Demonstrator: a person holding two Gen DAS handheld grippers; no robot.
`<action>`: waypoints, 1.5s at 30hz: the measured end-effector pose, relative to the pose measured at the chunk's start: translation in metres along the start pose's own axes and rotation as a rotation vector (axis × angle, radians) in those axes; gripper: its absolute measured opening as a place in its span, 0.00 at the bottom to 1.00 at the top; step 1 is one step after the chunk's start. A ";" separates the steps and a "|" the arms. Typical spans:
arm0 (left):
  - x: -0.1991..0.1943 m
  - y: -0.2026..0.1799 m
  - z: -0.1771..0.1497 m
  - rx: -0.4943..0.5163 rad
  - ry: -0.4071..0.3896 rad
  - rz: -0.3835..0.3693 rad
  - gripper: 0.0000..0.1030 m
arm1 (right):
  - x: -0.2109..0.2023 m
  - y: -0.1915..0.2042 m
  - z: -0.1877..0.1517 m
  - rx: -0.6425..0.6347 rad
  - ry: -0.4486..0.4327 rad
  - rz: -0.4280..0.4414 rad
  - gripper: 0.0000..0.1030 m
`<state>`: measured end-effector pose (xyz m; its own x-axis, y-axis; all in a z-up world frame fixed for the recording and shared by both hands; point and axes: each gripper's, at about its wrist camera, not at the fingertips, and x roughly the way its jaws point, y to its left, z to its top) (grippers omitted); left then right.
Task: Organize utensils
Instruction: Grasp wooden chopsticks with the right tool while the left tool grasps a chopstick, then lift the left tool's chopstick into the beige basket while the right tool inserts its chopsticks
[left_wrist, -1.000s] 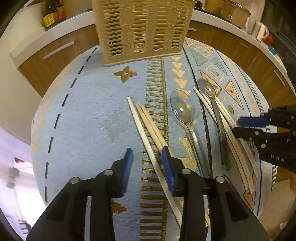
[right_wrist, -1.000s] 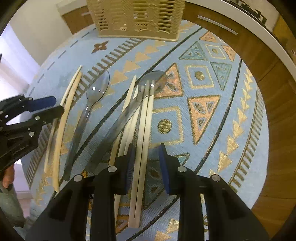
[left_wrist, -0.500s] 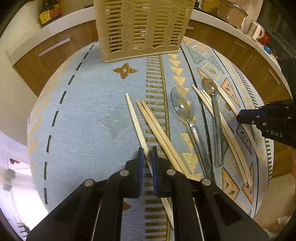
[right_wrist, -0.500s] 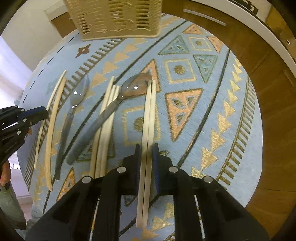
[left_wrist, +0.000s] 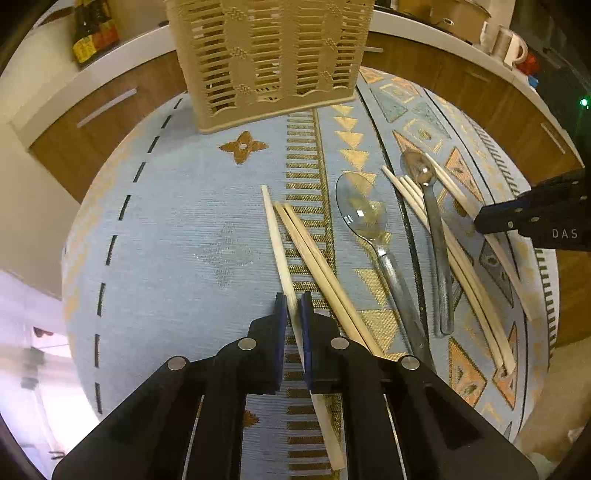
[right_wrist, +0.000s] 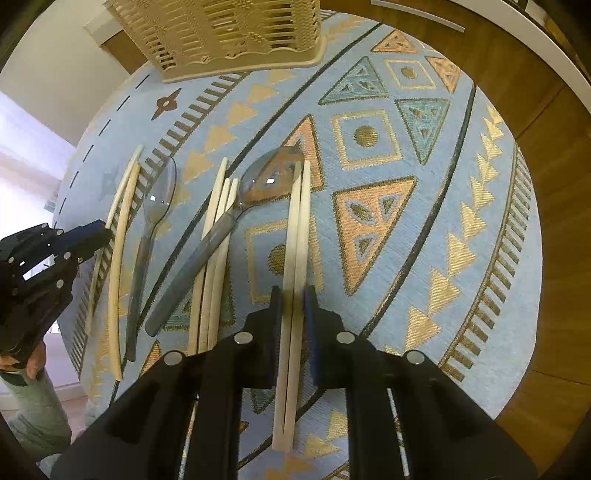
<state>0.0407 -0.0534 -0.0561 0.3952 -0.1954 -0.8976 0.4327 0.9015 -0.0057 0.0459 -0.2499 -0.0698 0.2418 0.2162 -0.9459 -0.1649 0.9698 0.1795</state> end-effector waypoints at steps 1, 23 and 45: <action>0.000 0.002 0.000 -0.004 -0.002 -0.005 0.05 | -0.001 -0.002 -0.001 0.004 -0.004 0.003 0.09; -0.092 0.021 0.029 -0.115 -0.382 -0.081 0.03 | -0.097 0.020 0.003 -0.080 -0.423 -0.023 0.09; -0.170 0.053 0.147 -0.189 -0.928 -0.104 0.04 | -0.196 0.029 0.091 -0.074 -1.020 0.155 0.09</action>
<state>0.1154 -0.0289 0.1609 0.8831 -0.4331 -0.1806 0.3955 0.8941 -0.2101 0.0806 -0.2535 0.1450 0.9028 0.3645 -0.2284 -0.3137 0.9212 0.2300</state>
